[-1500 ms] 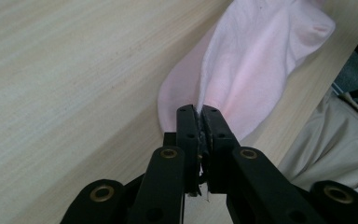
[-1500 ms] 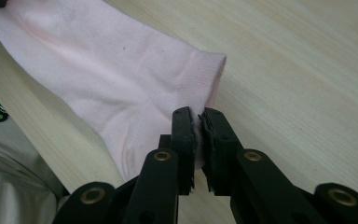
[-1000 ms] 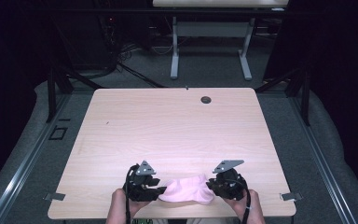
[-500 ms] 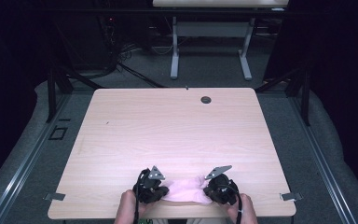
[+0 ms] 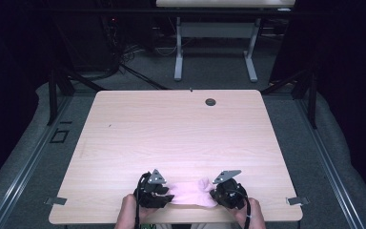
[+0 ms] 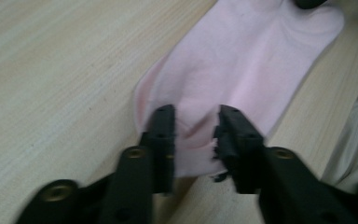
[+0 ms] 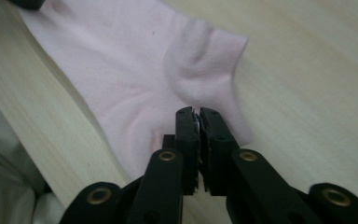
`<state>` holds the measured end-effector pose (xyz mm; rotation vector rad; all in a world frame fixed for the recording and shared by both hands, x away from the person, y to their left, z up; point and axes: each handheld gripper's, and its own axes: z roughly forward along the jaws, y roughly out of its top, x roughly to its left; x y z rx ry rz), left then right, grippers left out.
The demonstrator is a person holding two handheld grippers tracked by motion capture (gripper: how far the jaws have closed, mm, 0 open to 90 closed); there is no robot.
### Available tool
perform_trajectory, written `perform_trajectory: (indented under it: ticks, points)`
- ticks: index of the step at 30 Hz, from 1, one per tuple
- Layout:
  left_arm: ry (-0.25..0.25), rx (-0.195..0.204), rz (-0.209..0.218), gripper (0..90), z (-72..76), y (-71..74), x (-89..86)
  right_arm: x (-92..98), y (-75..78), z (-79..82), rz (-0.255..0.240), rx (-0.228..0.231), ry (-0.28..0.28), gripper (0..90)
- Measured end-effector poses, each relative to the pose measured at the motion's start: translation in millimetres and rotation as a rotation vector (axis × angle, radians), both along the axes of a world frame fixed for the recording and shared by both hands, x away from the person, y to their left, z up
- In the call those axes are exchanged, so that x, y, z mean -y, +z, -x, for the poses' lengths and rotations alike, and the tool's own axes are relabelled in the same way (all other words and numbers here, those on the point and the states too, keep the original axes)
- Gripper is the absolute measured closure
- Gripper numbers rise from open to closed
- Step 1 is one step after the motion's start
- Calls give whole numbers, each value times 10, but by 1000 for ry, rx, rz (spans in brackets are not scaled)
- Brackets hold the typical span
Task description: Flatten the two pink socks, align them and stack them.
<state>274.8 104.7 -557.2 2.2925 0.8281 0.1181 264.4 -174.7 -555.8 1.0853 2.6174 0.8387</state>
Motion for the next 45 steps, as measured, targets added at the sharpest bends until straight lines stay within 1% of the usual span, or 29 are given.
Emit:
perform_trajectory:
  ticks: [1,2,3,5,7,8,9,10,13,14,15,18,20,21,22,24,25,27,28,30,31,32,35,36,38,40,41,43,45]
  points:
    - [-1,7,0,451,2,30,-3,15,18,17,-34,26,-17,831]
    - [4,21,-1,387,2,62,-10,41,49,25,-54,38,-25,796]
    - [6,33,-2,340,0,97,-27,62,75,28,-70,61,-39,739]
    - [22,56,3,267,-10,173,-79,123,145,28,-89,71,-67,592]
    - [44,83,15,221,-14,249,-149,200,214,29,-109,98,-105,402]
    - [57,92,16,200,-18,280,-186,241,247,30,-118,105,-131,341]
    - [67,100,13,185,-26,304,-227,288,275,29,-127,124,-148,297]
    - [82,101,14,174,-35,324,-271,333,305,35,-142,133,-165,249]
    - [131,108,17,155,-66,347,-416,478,373,41,-157,161,-203,143]
    - [146,116,13,151,-77,346,-464,526,385,40,-156,172,-221,143]
    - [157,113,9,144,-86,346,-516,576,398,45,-152,180,-236,133]
    - [198,105,5,118,-113,313,-671,699,393,42,-145,197,-273,58]
    - [252,91,-1,77,-141,263,-776,781,378,34,-130,191,-292,31]
    - [267,78,-2,53,-160,236,-835,822,363,29,-127,186,-302,30]
    - [295,80,-2,38,-172,197,-883,859,340,17,-122,184,-310,24]
    - [326,65,-2,19,-197,128,-986,932,289,-3,-107,176,-334,20]
    - [339,53,-8,17,-211,90,-1033,967,253,-17,-105,170,-348,18]
    - [370,51,-22,4,-233,7,-1115,1038,186,-45,-86,152,-378,15]
    - [392,39,-30,4,-244,-37,-1154,1073,146,-62,-74,148,-395,5]
    - [431,27,-20,3,-262,-132,-1216,1136,62,-93,-67,137,-434,0]
    - [443,20,-25,3,-270,-173,-1239,1170,28,-108,-51,122,-440,0]
    - [449,16,-28,3,-276,-208,-1257,1188,-12,-118,-46,120,-458,0]
    - [478,52,-35,0,-260,-261,-1270,1240,-102,-138,-18,122,-480,0]
    - [474,63,-42,0,-261,-266,-1278,1248,-128,-143,-11,123,-492,0]
    - [476,86,-48,0,-264,-284,-1281,1266,-170,-167,27,125,-512,0]
    - [479,119,-68,0,-255,-310,-1274,1289,-205,-177,56,139,-532,22]
    - [486,139,-68,0,-244,-329,-1273,1301,-223,-179,61,142,-541,9]
    - [491,160,-50,0,-230,-350,-1288,1339,-246,-183,35,137,-545,0]
    - [498,163,-47,0,-229,-354,-1290,1378,-264,-187,10,133,-546,0]
